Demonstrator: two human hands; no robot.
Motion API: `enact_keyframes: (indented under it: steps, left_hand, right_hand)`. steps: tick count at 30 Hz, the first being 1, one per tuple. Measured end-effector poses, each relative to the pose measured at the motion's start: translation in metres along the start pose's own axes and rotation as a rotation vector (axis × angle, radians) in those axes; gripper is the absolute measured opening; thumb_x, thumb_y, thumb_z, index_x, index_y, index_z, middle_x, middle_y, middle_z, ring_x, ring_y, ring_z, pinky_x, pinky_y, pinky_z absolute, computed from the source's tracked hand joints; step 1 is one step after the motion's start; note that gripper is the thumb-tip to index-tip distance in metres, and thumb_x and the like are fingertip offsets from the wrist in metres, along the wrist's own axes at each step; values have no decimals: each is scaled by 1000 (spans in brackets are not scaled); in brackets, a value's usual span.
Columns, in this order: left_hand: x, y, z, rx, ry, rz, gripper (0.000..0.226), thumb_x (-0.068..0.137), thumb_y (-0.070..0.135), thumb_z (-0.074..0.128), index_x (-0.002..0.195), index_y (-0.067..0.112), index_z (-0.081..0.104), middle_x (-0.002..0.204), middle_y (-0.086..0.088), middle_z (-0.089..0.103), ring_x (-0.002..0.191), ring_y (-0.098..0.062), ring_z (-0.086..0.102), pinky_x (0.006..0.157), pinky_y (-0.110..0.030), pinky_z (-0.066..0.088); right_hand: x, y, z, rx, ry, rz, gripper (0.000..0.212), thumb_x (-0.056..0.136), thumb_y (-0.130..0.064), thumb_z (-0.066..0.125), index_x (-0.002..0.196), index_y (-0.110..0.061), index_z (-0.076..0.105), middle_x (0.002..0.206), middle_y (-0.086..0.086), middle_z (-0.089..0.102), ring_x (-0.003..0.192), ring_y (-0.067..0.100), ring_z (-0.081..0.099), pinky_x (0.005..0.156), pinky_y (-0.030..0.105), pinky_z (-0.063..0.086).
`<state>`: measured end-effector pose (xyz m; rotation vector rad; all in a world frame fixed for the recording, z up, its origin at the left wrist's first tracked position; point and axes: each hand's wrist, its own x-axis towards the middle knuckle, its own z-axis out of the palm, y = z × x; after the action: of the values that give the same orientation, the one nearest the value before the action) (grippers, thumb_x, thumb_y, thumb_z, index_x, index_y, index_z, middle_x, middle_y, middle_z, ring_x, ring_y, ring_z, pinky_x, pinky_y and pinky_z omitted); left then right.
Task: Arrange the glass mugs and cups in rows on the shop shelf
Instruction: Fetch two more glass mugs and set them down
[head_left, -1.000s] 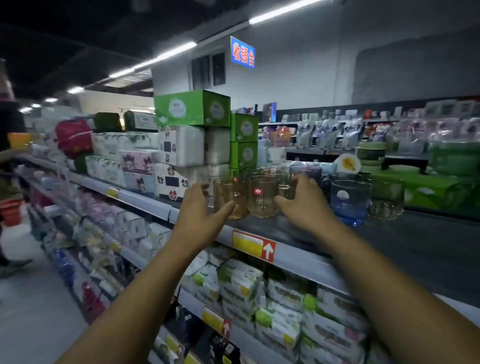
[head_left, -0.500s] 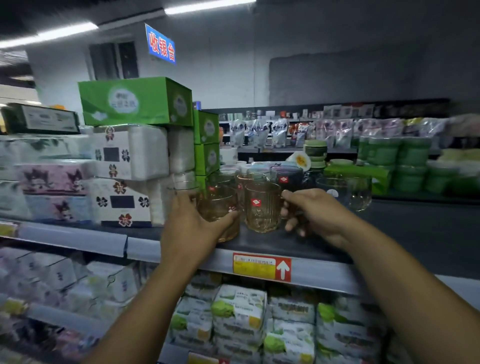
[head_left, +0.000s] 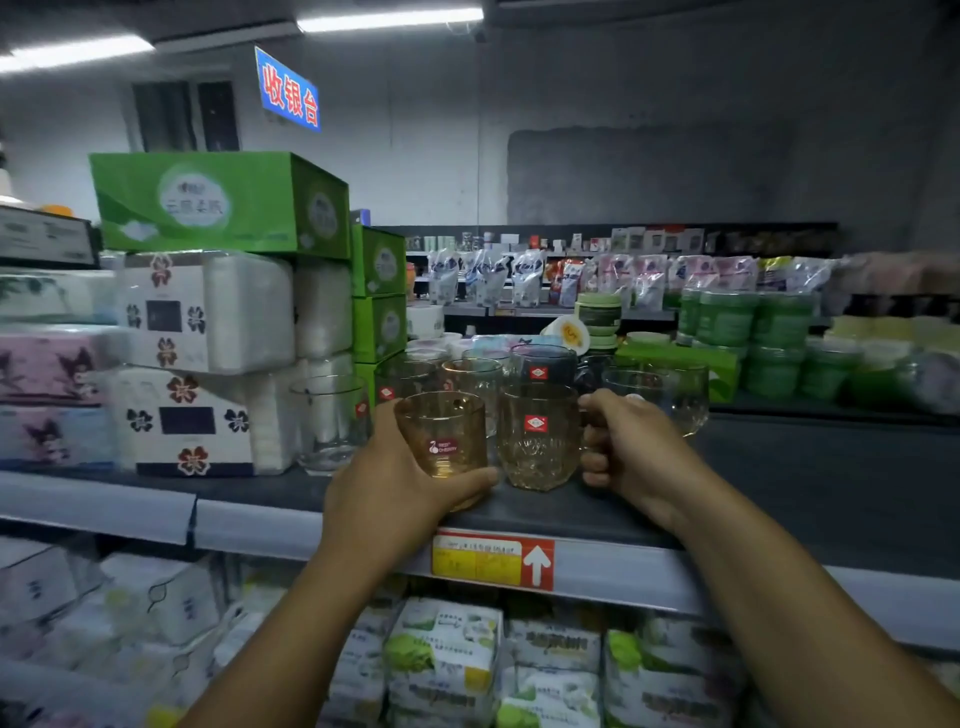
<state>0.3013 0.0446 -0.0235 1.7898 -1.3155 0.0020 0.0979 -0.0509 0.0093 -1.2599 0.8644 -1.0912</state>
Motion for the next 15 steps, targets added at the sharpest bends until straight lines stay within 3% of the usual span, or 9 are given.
enact_keyframes:
  steps: [3,6,10,12,15]
  left_hand:
    - [3,0,7,-89,43,13,98,52,74,82,133,38,38,111,18,64,96,-10,62,80,-32,49]
    - [8,1,8,-277,28,115,99,53,62,90,137,46,39,114,24,63,101,-6,65,86,-34,55]
    - [6,20,8,-527,15,209,97,57,41,94,140,48,43,118,26,63,100,8,64,79,-12,52]
    - [1,35,10,-615,-3,240,95,55,42,91,137,49,44,116,27,64,99,14,62,73,-5,49]
    - [-13,66,17,-718,-60,275,83,51,44,89,125,53,51,109,32,67,98,12,64,74,-7,50]
  right_hand:
    - [-8,1,-5,30,54,-27,21,102,-19,47,83,-20,39,53,-5,29,46,12,25,47,26,20]
    - [-20,-5,-15,67,88,-45,25,102,-18,47,79,-21,40,55,-5,28,47,12,23,50,28,18]
    - [-44,-22,-34,98,127,-98,30,102,-18,48,73,-21,39,60,-2,25,50,13,21,54,32,15]
    - [-58,-30,-48,126,155,-123,34,102,-18,48,70,-22,37,60,-3,24,50,13,20,56,34,13]
    - [-82,-39,-74,189,208,-150,37,102,-18,49,68,-23,34,60,-4,21,52,14,17,56,33,12]
